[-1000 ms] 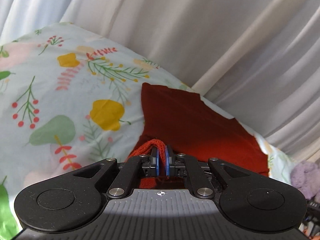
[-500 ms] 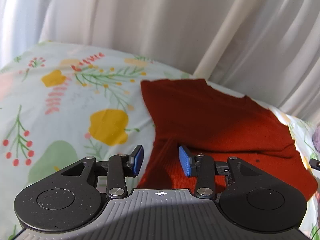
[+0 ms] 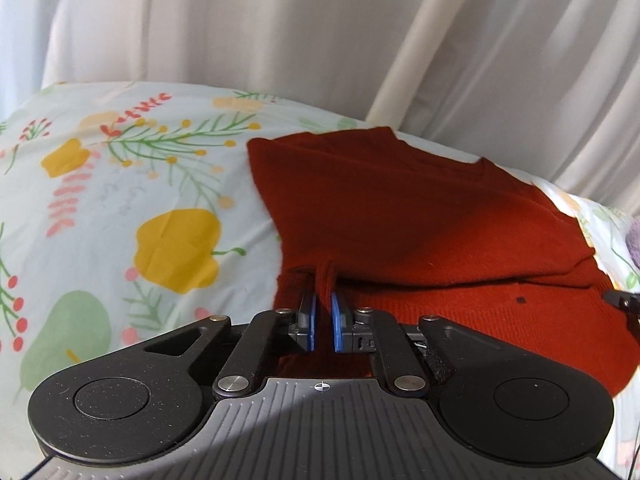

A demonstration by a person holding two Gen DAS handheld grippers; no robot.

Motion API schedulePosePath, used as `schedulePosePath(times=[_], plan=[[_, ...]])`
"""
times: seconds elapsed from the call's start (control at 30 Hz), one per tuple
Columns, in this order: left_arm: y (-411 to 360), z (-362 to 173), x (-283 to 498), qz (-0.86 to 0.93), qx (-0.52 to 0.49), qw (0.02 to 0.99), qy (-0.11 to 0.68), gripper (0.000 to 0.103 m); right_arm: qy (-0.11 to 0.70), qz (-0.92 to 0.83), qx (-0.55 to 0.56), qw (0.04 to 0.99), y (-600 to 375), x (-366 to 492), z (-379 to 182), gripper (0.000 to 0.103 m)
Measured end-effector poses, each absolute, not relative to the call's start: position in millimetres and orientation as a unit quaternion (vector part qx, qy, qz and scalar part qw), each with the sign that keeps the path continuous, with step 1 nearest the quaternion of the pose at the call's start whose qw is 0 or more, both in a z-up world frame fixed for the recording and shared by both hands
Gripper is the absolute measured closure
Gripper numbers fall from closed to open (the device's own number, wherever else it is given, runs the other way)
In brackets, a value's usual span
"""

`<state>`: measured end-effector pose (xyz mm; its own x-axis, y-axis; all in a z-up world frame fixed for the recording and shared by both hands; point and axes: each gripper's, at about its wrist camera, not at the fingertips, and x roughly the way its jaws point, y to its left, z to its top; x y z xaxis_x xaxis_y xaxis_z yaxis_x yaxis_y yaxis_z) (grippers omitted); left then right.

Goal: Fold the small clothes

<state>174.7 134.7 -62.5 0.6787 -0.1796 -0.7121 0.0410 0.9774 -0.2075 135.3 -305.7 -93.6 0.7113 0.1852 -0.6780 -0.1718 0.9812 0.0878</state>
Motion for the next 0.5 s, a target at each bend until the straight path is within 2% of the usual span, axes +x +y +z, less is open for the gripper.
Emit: schedulePosePath(times=[0.17,0.23,0.27,0.37,0.43,0.5], plan=[[135.5,-71.5,182.2,-0.061,-0.095,0.903,0.414,0.091,0.369,0.099,-0.009,0.924,-303.1,135.2,-92.7,0.093],[136.1,-71.3,182.5,-0.069,-0.100,0.901,0.416,0.081,0.383,0.091,-0.002,0.919,-306.9,139.9,-96.8,0.092],[135.5,-72.0,183.0,-0.073,-0.098,0.900,0.418,0.080,0.384,0.091,0.002,0.919,-308.7,140.4,-98.0,0.091],[130.9,-75.6,184.7,-0.073,-0.088,0.898,0.425,0.084,0.385,0.090,0.000,0.918,-308.9,140.8,-100.7,0.091],[129.3,-75.8,185.1,-0.067,-0.084,0.899,0.425,0.095,0.386,0.087,-0.002,0.918,-307.7,140.6,-102.4,0.091],[131.6,-69.9,185.3,-0.064,-0.092,0.899,0.423,0.096,0.383,0.084,-0.006,0.920,-305.5,139.4,-101.0,0.096]])
